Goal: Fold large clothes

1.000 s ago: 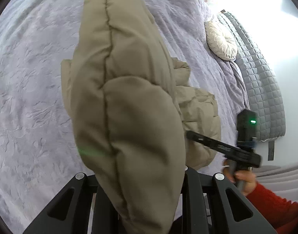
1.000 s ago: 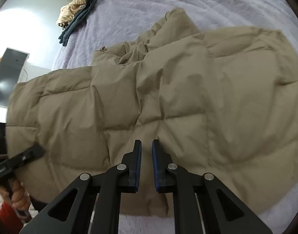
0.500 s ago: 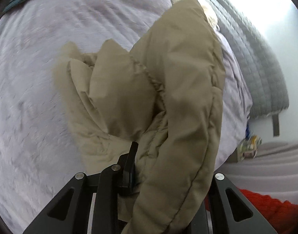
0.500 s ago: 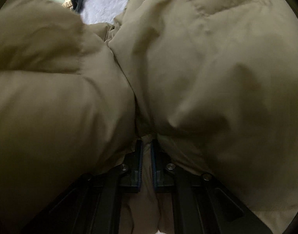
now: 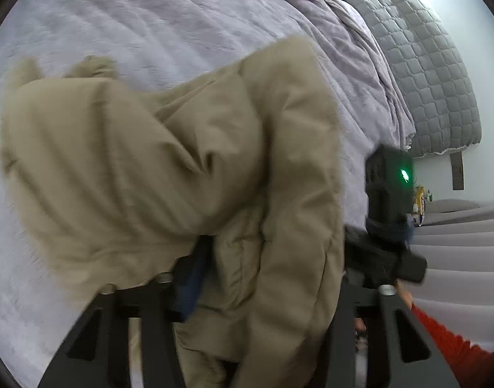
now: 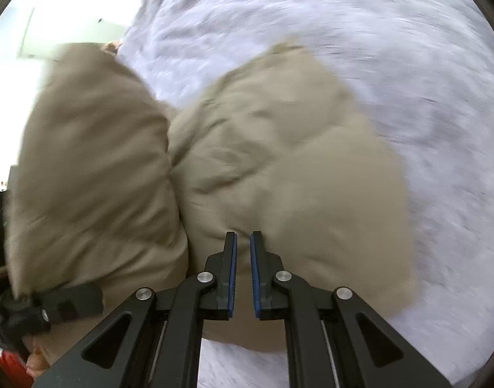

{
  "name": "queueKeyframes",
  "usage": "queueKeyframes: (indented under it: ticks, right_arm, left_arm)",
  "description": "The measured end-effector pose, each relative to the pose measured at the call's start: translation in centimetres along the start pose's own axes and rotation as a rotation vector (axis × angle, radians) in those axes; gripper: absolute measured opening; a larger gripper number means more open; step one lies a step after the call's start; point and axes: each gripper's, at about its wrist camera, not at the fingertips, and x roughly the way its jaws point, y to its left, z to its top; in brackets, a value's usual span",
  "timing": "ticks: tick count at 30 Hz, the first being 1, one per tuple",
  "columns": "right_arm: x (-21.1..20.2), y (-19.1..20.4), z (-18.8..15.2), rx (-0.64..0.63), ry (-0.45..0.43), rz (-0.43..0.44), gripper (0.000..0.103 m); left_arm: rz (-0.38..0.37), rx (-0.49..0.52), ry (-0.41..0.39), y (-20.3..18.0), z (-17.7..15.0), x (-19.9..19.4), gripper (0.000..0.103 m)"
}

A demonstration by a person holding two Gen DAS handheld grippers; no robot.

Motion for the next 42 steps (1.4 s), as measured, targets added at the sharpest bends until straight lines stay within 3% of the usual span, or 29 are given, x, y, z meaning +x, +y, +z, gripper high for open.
queueKeyframes:
  ticks: [2,3,4,6,7,10,17,22,24,25,26,27,28,32,35,38,40,42]
  right_arm:
    - [-0.9,-1.3,-0.5,0.019,-0.003,-0.017,0.012]
    - [-1.3,-1.8,-0.8,0.025,0.002,-0.022,0.025]
    - [-1.7,-2.3,-1.3,0.033,0.004,-0.024,0.057]
    - [-2.6,-2.8,-2.0,0.041,-0.013,-0.019,0.082]
    - [-3.4,-3.3,-2.2,0.04,-0.024,-0.011,0.082]
    - [-5.3,-3.8,-3.0,0.044,-0.049,0.003,0.082]
    - [-9.4,-1.8,-5.6,-0.016,-0.094,0.187,0.082]
    - [-7.8,1.2,-6.5,-0.066,-0.025,0.267,0.082]
    - [-6.4,1.7,-6.3,-0.058,-0.015,0.261,0.081]
    - [-5.4,2.1,-6.0,-0.049,-0.011,0.226,0.068]
    - [-5.2,2.1,-6.1,-0.043,-0.011,0.195,0.055]
    - [-4.7,2.0,-6.1,-0.034,-0.007,0.159,0.027]
    - [-4.3,2.0,-5.8,-0.02,-0.014,0.101,0.023]
    - [-4.1,0.6,-5.6,-0.018,-0.042,-0.041,0.02]
    - [-3.8,-1.4,-6.1,0.019,-0.022,-0.083,0.02]
    - [-2.7,-2.8,-5.8,0.056,0.002,-0.08,0.02]
    - [-2.2,-3.1,-5.9,0.05,0.01,-0.086,0.02]
    - [-1.4,-3.4,-5.8,0.039,0.014,-0.093,0.02]
  left_arm:
    - [-0.005,0.029,0.023,-0.4,0.9,1.7,0.055]
    - [-0.007,0.043,0.03,-0.8,1.5,2.7,0.055]
    - [-0.015,0.054,0.036,-0.9,1.8,3.6,0.055]
    - [-0.026,0.061,0.045,-1.2,2.7,4.7,0.055]
    - [-0.034,0.061,0.051,-1.1,3.0,5.4,0.055]
    - [-0.048,0.067,0.093,-0.6,4.0,7.0,0.069]
    - [-0.039,0.118,0.137,-1.6,5.9,10.1,0.069]
    - [-0.033,0.138,0.145,-2.2,6.6,10.7,0.069]
    - [-0.016,0.156,0.141,-2.7,6.7,10.4,0.069]
    - [-0.012,0.162,0.133,-2.9,6.7,10.1,0.069]
    - [-0.009,0.172,0.099,-3.2,6.7,9.1,0.069]
    - [-0.006,0.178,0.065,-3.4,6.7,8.0,0.069]
    - [0.001,0.184,0.035,-3.4,6.6,7.1,0.069]
    - [0.14,0.195,-0.2,-1.8,5.3,0.7,0.069]
    - [0.208,0.103,-0.324,1.8,4.0,-2.9,0.069]
    - [0.317,-0.01,-0.381,6.3,3.4,-4.0,0.069]
    - [0.369,-0.057,-0.371,8.8,3.6,-3.2,0.069]
    - [0.348,-0.098,-0.357,10.3,4.1,-2.1,0.069]
